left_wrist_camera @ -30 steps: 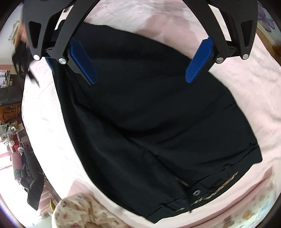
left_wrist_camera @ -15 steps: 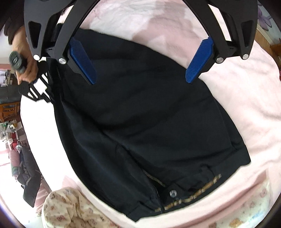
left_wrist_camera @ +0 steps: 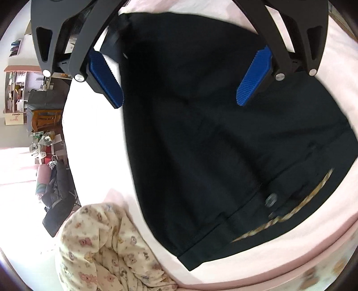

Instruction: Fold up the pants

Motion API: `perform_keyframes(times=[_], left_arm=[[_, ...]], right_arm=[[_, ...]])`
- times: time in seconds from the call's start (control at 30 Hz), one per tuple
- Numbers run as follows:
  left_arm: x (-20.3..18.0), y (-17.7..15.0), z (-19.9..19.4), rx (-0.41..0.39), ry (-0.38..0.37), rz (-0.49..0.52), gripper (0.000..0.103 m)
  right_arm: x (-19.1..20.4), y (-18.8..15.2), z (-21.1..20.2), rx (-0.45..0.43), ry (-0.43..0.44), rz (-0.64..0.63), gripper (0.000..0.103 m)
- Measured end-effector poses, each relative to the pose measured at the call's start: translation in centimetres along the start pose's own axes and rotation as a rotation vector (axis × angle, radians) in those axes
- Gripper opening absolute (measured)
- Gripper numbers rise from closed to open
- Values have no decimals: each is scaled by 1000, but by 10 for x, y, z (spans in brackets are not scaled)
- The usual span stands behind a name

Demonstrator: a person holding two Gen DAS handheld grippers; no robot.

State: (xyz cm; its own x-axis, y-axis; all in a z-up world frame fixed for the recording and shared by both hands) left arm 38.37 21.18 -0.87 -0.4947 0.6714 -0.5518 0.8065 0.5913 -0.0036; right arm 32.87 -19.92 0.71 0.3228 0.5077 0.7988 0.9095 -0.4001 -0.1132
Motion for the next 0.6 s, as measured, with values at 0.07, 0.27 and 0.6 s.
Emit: perform_keyframes(times=[0.07,0.27,0.6], left_arm=[[-11,22,13,41,7,0,101],[-34,81,40,80,-168,-147,101],[-68,121,85,84,104,-18,66]], right_arm=[[-5,-13,3,24,-19,-11,4],[-3,-21,21,37,-25,-12,4],[-7,-27,19,38,-21,-26,5]])
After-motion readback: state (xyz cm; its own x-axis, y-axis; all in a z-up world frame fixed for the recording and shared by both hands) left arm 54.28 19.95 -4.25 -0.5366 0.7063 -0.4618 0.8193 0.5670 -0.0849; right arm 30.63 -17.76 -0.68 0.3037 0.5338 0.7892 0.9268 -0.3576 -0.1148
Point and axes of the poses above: each gripper's, at about its wrist camera, not at the fingertips, and z roughly the way its jaws point, x to its left, y to its top, the point moved 4 cm from there along z, roughly the way its jaws point, and after that the axes turned 3 degrees about x, right-handed, at the moved point
